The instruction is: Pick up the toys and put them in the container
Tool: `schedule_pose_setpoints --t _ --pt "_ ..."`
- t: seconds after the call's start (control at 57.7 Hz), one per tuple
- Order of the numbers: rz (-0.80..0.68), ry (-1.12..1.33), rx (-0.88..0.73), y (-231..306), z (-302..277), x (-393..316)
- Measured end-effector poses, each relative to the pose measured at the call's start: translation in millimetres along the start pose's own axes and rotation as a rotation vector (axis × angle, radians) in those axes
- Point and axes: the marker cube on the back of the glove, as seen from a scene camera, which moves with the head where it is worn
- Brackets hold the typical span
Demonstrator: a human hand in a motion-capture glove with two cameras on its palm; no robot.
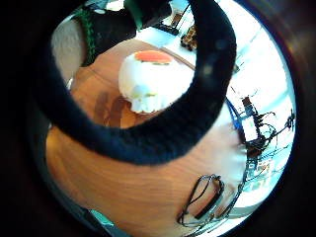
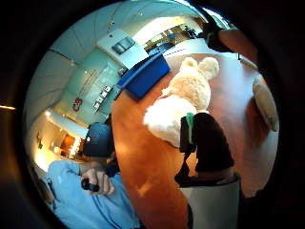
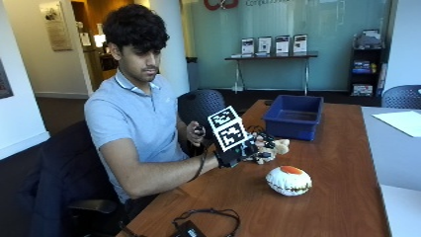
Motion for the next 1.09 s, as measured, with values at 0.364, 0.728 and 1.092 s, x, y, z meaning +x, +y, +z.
schedule_pose_setpoints --t 0.364,0.728,1.092 --pt "0.093 0.084 0.076 -55 -119 26" --pt "0.411 0.061 -0.328 -77 -15 87" --pt "0.43 -0.067 -0.112 -104 -3 101"
